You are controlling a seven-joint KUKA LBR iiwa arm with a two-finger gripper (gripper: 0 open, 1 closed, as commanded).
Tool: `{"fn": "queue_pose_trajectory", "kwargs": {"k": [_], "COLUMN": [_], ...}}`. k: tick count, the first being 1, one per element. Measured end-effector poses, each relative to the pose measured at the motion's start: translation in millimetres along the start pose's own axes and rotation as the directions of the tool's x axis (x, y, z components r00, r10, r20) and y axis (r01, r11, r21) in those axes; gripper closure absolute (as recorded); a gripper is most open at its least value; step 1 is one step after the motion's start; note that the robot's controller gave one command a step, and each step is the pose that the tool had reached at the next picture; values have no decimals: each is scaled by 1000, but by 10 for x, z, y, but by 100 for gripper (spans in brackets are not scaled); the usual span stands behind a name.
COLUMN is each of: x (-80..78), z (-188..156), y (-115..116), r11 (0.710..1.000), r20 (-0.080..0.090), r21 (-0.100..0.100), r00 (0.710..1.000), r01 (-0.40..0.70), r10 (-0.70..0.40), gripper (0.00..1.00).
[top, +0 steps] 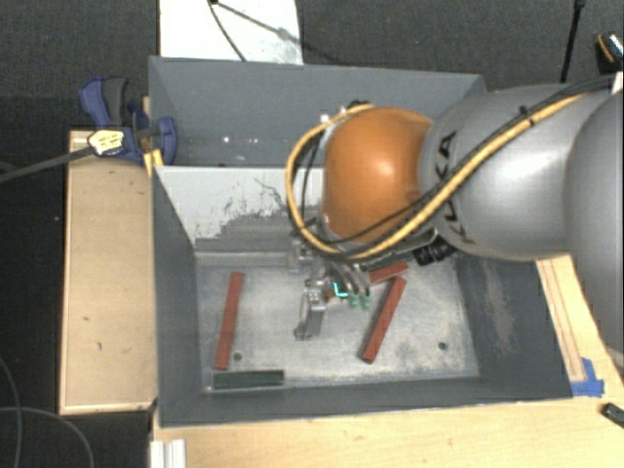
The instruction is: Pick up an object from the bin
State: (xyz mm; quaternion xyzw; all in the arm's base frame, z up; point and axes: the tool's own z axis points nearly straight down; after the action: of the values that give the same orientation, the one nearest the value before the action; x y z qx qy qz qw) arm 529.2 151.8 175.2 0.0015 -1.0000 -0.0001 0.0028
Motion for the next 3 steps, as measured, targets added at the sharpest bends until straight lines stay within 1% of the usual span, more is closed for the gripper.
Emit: {"fn": "queue_pose_trajectory", "kwargs": {"k": [1, 2, 3], "x": [-218, -593, -579], "z": [826, 1045, 1040], "y": [-819, -1221, -1193], "r11": [915, 884, 886], "r20": [1, 8, 6], "r21": [4, 4, 2], "r00": [915, 884, 886], "r01": [403, 467, 464], "r10": [-403, -467, -464], "gripper": [0, 0, 100]}}
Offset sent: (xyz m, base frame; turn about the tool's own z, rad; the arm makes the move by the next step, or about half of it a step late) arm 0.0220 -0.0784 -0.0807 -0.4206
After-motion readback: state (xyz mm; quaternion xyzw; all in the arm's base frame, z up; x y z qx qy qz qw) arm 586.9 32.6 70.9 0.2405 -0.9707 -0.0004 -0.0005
